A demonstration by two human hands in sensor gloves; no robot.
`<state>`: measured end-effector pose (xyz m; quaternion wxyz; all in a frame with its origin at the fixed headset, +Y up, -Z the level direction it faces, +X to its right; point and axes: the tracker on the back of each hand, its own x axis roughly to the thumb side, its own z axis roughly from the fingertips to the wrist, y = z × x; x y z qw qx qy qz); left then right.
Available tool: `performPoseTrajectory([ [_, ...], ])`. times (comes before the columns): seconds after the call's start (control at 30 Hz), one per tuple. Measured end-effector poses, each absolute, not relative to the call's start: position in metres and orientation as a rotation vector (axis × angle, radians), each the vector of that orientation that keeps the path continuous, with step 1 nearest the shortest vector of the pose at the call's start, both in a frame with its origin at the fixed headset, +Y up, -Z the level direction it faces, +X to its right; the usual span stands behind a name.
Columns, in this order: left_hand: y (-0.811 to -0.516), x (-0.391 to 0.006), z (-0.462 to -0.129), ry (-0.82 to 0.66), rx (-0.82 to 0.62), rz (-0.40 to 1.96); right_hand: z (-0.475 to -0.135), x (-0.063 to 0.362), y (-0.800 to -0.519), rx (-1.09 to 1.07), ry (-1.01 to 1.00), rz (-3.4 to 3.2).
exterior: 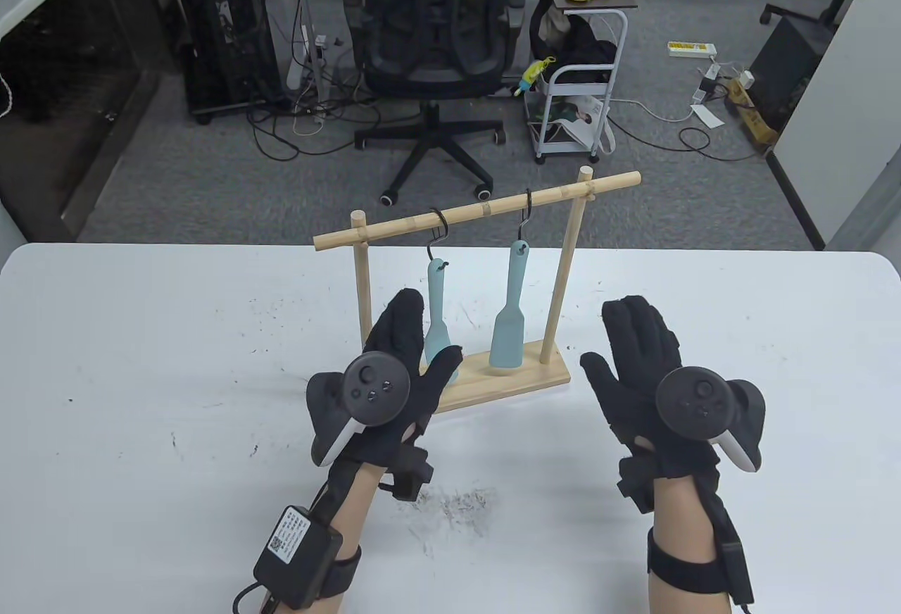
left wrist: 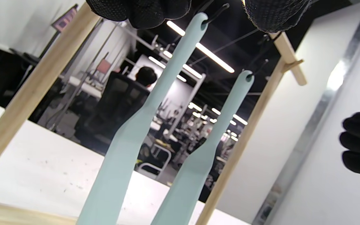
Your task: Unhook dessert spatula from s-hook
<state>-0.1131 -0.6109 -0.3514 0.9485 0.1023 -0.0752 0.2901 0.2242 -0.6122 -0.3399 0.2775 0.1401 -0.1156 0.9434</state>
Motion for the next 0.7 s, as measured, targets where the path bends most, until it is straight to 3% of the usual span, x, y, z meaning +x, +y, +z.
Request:
performPoseTrajectory([
  [0.33, -0.63, -0.111, -0.396, -0.052, 0.135, 0.78, -0.34, 0.227, -0.611, 0.382, -0.313, 2.508],
  [0.7, -0.646, -0.109, -0.417, 0.004, 0.121, 0.837, -0.339, 0.229, -0.611, 0.386, -0.312, 2.49],
])
